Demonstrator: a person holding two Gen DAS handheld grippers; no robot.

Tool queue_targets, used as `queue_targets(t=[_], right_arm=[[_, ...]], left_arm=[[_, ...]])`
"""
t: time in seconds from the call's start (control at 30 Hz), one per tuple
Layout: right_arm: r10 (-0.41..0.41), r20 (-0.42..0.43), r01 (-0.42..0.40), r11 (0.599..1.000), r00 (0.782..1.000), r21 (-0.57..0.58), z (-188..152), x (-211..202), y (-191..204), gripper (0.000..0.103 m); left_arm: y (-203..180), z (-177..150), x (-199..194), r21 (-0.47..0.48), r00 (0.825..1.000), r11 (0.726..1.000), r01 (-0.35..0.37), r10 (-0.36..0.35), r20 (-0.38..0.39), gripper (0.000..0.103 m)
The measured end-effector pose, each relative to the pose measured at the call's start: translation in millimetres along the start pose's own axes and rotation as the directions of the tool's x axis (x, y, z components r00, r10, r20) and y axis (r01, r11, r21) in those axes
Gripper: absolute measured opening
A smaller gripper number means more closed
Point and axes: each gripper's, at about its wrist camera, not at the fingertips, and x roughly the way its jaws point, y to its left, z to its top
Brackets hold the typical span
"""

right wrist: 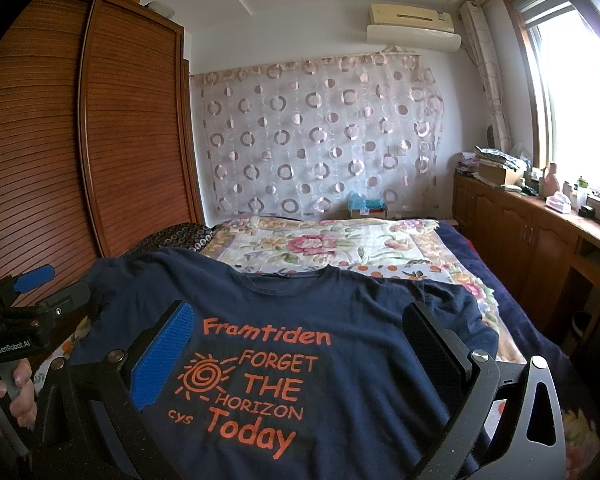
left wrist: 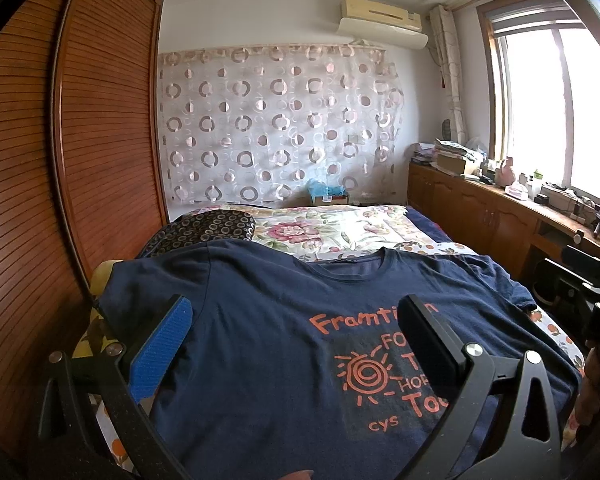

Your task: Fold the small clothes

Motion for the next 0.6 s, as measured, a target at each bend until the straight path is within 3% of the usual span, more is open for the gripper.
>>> queue_targets(t=[0.6], right_arm=[[0.0,0.001,0.0,1.0,1.0,-0.001,0.7,0.0,1.3,0.103]], left_arm=[[0.0,0.3,0.0,0.0,1.0,1.0,0.001,-0.001,0.001,0.103]])
